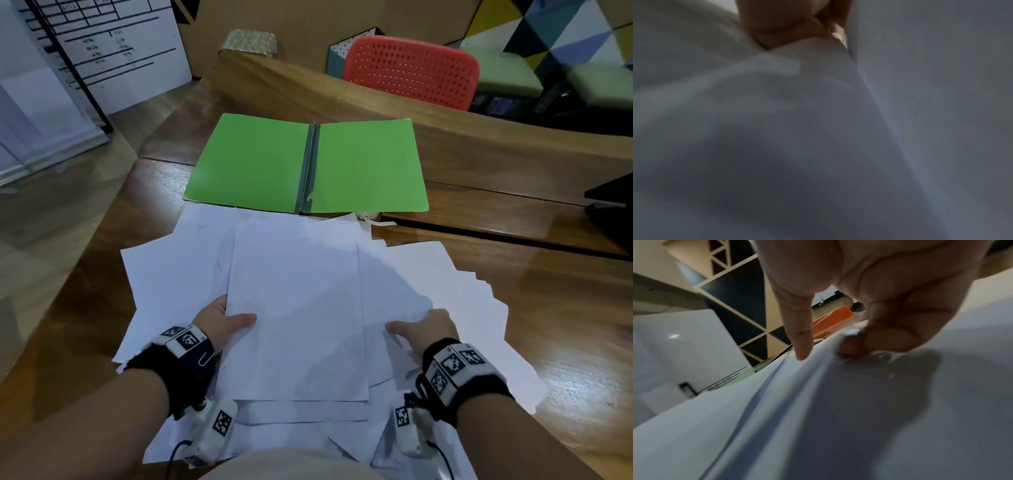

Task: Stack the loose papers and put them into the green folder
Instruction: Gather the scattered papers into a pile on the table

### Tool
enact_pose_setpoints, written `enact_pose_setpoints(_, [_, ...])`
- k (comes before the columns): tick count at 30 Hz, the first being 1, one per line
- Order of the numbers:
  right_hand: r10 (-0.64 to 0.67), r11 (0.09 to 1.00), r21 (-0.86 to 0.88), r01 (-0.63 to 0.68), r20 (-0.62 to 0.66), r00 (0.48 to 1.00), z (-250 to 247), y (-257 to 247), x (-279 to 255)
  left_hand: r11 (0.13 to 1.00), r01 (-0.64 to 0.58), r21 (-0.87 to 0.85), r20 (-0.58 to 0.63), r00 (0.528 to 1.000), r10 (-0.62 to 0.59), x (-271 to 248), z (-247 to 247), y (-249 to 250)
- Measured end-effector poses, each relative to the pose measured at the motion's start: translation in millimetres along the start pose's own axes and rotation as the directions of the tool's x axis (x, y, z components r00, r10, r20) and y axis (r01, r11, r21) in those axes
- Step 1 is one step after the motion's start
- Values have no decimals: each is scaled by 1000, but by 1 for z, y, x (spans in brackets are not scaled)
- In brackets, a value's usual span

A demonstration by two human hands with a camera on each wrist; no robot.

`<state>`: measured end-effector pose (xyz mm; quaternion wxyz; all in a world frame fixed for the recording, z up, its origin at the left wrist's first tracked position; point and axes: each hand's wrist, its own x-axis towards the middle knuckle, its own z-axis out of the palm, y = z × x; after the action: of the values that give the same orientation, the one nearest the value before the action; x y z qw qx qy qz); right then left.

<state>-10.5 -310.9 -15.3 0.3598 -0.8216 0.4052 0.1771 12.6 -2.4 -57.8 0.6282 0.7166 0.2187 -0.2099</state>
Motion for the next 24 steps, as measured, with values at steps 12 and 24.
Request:
enact_pose_setpoints(12, [-393, 912, -48, 408, -389, 833, -113, -28, -6, 996, -49, 70, -17, 999, 50, -1, 0, 1])
enact_pose_setpoints(24, [-448, 872, 166, 460, -106, 888, -52, -56, 12, 1000, 20, -21, 60, 998, -18, -7, 3, 16])
